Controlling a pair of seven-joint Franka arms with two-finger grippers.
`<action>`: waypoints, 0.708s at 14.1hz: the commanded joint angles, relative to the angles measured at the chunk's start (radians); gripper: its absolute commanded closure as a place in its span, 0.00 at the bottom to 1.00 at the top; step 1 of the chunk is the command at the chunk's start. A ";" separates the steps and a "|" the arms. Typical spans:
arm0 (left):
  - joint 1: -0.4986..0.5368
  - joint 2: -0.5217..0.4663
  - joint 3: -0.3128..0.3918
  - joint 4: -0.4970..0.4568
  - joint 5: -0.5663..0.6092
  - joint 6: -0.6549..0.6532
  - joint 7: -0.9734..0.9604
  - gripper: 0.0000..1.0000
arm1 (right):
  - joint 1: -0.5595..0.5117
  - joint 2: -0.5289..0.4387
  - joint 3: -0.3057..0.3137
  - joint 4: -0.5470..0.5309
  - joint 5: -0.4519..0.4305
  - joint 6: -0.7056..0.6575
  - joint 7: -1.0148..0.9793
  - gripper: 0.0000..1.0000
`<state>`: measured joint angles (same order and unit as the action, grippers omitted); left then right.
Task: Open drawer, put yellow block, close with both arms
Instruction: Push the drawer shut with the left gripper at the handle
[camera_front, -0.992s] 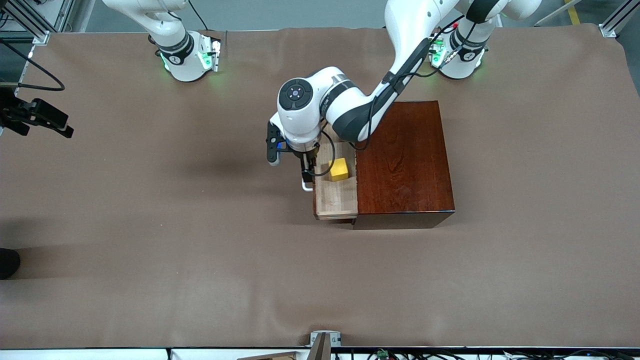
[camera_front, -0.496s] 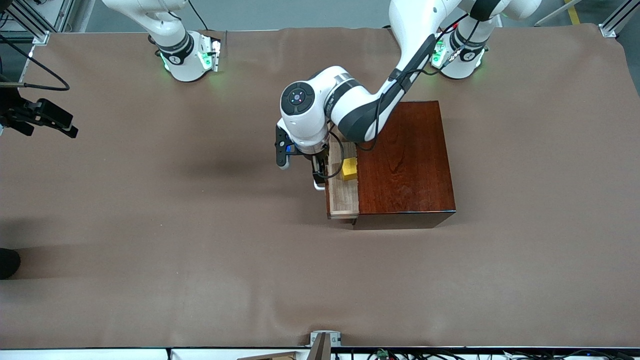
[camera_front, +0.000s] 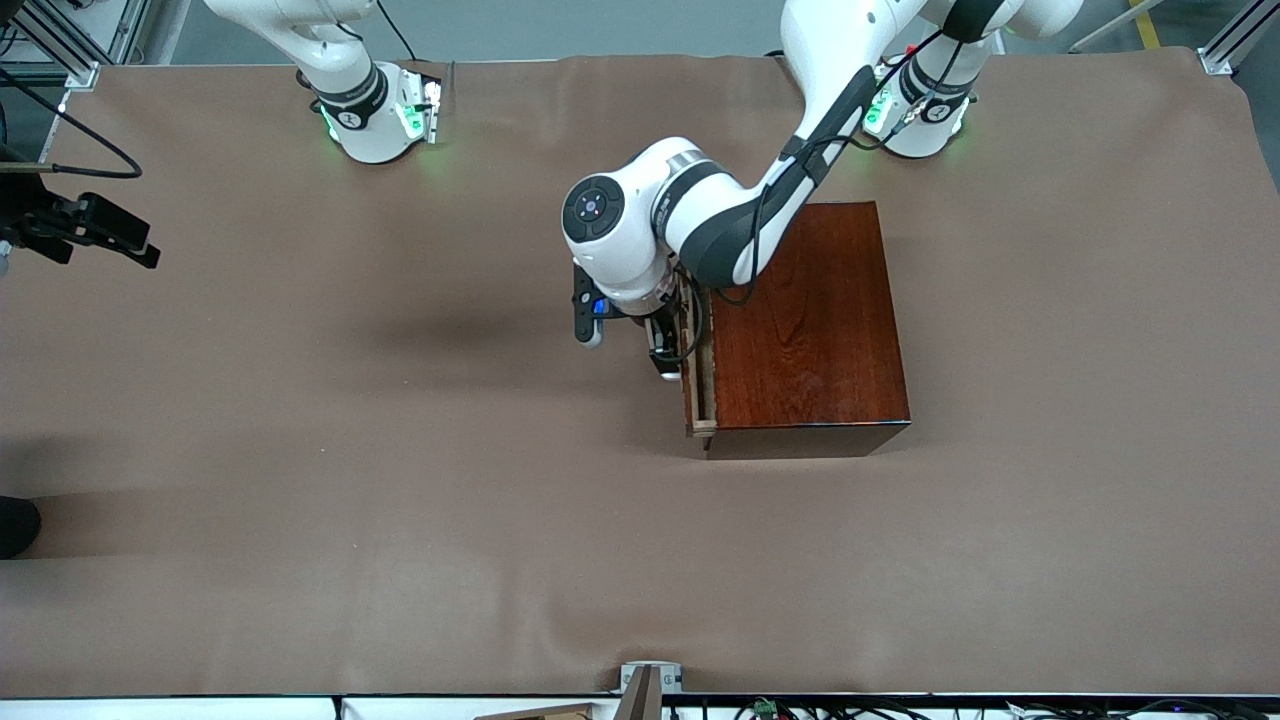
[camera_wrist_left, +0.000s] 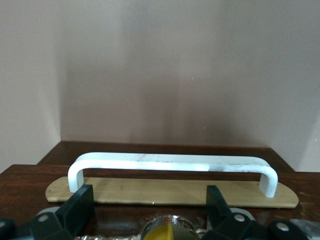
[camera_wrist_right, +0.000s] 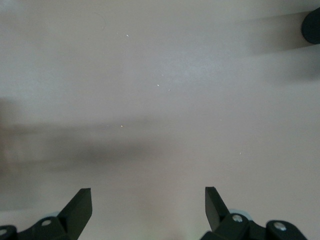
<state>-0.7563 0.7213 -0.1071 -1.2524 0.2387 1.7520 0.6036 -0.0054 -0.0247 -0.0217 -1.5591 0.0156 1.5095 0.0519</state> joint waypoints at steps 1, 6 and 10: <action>0.011 -0.019 0.017 -0.035 0.037 -0.063 0.013 0.00 | 0.002 0.002 0.002 0.014 0.007 -0.015 0.017 0.00; 0.052 -0.016 0.017 -0.035 0.036 -0.103 0.088 0.00 | 0.002 0.002 0.002 0.014 0.007 -0.014 0.017 0.00; 0.035 -0.002 0.014 -0.025 0.022 -0.037 0.056 0.00 | 0.002 0.005 0.002 0.013 0.007 -0.015 0.017 0.00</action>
<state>-0.7262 0.7236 -0.1044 -1.2602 0.2448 1.6921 0.6537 -0.0044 -0.0241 -0.0212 -1.5591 0.0156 1.5081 0.0521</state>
